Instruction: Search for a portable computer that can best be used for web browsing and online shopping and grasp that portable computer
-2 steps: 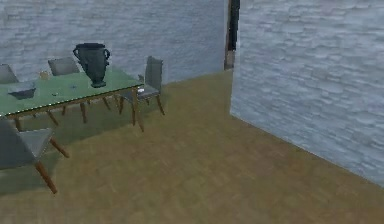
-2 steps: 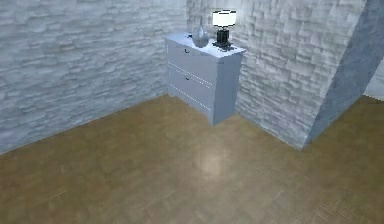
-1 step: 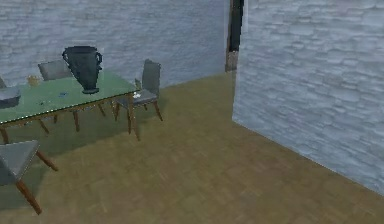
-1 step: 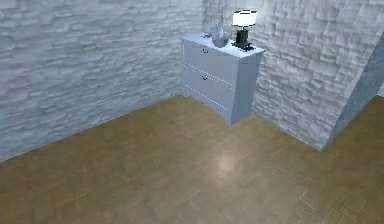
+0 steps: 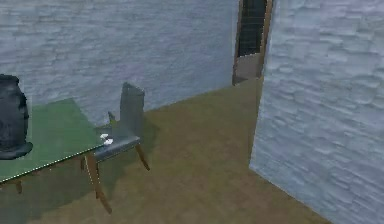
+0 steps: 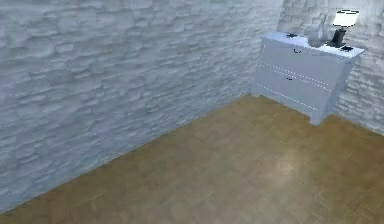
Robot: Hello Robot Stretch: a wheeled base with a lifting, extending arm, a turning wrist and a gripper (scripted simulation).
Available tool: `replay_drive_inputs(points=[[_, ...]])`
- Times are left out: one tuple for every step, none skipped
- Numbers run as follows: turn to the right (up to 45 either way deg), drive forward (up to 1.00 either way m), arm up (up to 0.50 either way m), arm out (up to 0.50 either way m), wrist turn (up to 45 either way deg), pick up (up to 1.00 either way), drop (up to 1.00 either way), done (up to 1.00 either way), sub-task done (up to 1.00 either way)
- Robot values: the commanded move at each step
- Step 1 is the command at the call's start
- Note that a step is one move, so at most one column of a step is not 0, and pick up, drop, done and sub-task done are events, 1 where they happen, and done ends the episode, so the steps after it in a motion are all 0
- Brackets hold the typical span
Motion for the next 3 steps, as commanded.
replay_drive_inputs(points=[[0.0,1.0,0.0,0.0,0.0,0.0,0.0,0.0,0.0],[6.0,0.0,0.0,0.0,0.0,0.0,0.0,0.0,0.0],[0.0,0.55,0.0,0.0,0.0,0.0,0.0,0.0,0.0]])
